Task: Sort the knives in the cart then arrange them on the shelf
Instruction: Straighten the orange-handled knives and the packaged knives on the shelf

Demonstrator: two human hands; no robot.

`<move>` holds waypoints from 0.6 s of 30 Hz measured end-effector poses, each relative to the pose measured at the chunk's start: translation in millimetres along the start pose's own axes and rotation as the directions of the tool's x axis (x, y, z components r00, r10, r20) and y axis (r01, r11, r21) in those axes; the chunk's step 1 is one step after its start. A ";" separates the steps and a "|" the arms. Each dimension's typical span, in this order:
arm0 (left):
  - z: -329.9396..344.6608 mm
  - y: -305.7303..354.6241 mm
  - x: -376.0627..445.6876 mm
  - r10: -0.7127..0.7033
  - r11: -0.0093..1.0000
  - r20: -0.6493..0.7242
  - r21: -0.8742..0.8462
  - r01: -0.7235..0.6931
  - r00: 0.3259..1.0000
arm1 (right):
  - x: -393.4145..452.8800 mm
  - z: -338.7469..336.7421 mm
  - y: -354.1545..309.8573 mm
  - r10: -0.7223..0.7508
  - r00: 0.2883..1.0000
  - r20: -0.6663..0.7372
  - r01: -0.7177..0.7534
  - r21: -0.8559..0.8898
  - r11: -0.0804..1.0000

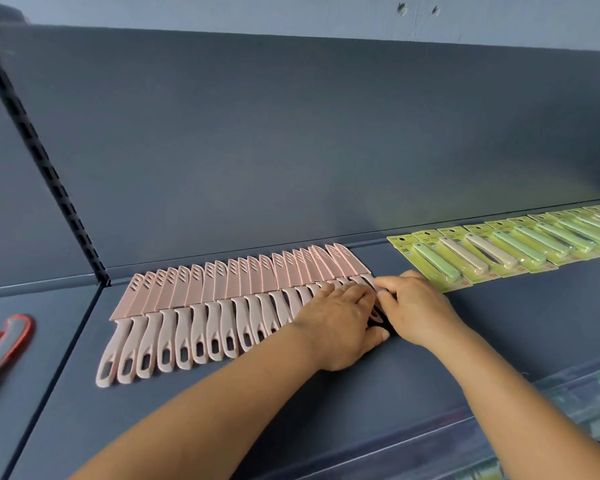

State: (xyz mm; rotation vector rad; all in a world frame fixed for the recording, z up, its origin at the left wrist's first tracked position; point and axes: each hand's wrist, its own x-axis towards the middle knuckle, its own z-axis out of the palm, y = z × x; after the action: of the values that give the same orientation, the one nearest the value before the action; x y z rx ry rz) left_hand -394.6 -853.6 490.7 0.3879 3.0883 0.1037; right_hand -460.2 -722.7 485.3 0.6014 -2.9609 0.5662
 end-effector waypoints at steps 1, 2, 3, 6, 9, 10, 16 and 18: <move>-0.2 0.5 -1.1 -0.010 1.000 -0.012 -0.001 0.010 1.000 | -0.1 -0.1 0.0 0.001 1.000 0.004 -0.001 -0.004 1.000; -0.3 0.9 -2.8 -0.020 1.000 -0.022 0.001 0.020 1.000 | -0.3 -0.3 -0.7 0.001 1.000 0.007 -0.001 -0.015 1.000; 0.0 1.0 -4.9 -0.032 0.999 -0.030 0.004 0.032 0.999 | -0.8 -0.7 -1.5 0.003 1.000 0.010 -0.002 -0.035 0.999; -0.3 -1.8 -15.8 -0.063 0.998 -0.063 0.027 0.065 0.996 | -3.6 -2.9 -6.4 0.011 1.000 0.015 -0.009 -0.127 0.992; -5.1 -10.9 -34.4 -0.103 0.993 -0.107 0.042 0.108 0.989 | -10.0 -6.7 -21.2 -0.031 1.000 0.007 0.032 -0.158 0.987; -7.9 -14.8 -42.9 -0.117 0.992 -0.131 0.038 0.123 0.984 | -13.7 -8.2 -30.6 -0.056 0.998 0.007 0.056 -0.139 0.989; -22.7 -45.4 -122.3 -0.217 0.975 -0.281 -0.018 0.221 0.935 | -50.7 -3.3 -112.4 -0.241 0.970 -0.029 0.241 0.005 0.971; -26.4 -57.9 -158.4 -0.270 0.962 -0.300 -0.045 0.269 0.915 | -69.7 2.2 -146.3 -0.298 0.954 -0.027 0.299 0.041 0.953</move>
State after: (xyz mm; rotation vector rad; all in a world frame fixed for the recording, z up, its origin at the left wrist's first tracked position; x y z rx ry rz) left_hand -256.3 -950.5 516.0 -0.0678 3.4057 0.1765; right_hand -339.0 -823.3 523.5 1.0179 -2.7653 0.6034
